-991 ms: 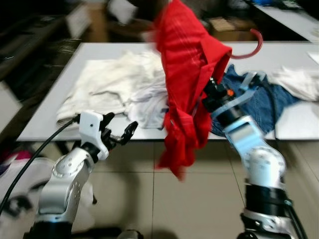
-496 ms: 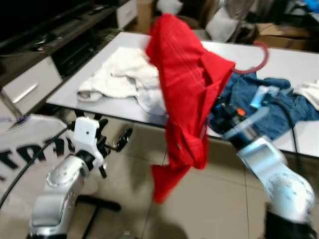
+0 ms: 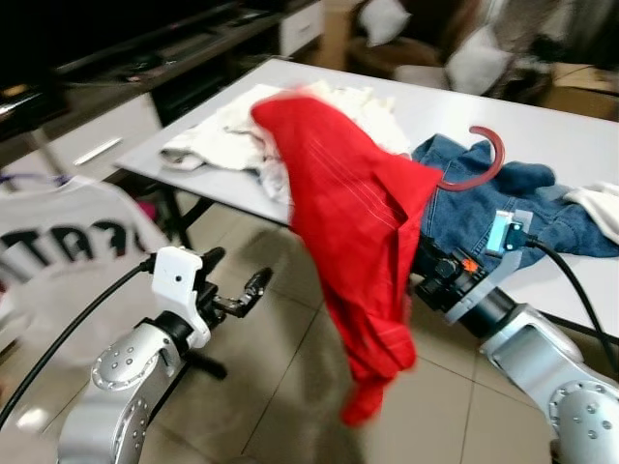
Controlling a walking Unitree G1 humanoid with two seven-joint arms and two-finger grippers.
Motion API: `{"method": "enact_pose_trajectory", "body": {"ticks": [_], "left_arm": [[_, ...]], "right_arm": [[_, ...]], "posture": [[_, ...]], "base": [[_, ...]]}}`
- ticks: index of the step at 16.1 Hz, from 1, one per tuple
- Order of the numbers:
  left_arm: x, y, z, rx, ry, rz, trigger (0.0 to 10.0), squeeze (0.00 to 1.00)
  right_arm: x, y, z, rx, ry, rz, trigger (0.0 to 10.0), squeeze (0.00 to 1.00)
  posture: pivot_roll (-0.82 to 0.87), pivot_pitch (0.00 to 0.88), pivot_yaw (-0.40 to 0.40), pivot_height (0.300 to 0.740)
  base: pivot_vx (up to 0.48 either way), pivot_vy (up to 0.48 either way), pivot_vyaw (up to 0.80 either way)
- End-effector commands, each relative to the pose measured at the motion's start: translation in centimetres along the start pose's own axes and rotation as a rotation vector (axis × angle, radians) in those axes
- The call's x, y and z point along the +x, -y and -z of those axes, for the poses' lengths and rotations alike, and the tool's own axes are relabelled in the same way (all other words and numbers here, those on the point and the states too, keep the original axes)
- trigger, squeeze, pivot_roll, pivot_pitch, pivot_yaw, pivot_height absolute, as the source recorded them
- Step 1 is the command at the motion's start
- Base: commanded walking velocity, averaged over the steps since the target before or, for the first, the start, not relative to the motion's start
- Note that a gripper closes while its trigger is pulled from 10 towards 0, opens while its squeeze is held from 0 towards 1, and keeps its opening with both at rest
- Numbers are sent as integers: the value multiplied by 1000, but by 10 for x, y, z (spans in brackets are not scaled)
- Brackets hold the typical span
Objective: Hang hanger
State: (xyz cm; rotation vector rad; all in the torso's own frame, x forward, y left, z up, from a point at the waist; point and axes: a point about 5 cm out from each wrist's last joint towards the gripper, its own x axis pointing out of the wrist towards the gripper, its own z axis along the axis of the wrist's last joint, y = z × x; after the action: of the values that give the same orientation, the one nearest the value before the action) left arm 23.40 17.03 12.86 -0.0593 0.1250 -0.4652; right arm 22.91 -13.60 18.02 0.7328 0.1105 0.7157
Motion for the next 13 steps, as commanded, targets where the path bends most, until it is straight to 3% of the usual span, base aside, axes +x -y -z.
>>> {"method": "enact_pose_trajectory", "body": {"ticks": [1,3,4,7,9,11,13], "left_arm": [[-6,-9,-7,1,10,-43,10000,173],[-12,-13,-9,10,0,-82,10000,149],[-13,-14,-8,16,-13,-106,10000,0],[7,-11,-2,34,-51,-95,10000,0],[17,-12,1,35,-57,-99,10000,0],[13,-11,1,39,-60,-105,10000,0],[10,-5,9,31,-86,-128,10000,0]], "right_arm": [[9,-11,2,-5,-16,-75,10000,0],[14,-9,7,5,-38,-76,10000,0],[15,-7,10,1,-57,-66,10000,0],[11,-3,7,-42,-54,-37,10000,0],[12,3,5,-62,-29,-1,10000,0],[14,2,5,-73,-46,5,10000,0],[9,15,11,-94,-93,38,10000,0]], "posture": [[21,0,-18,740],[28,0,-17,740],[18,0,-6,740],[-27,0,47,740],[-23,0,31,740],[-18,0,15,740],[2,0,-7,740]], "base": [[0,0,419],[0,0,419],[0,0,419],[0,0,419],[0,0,419],[0,0,206],[0,0,0]]}}
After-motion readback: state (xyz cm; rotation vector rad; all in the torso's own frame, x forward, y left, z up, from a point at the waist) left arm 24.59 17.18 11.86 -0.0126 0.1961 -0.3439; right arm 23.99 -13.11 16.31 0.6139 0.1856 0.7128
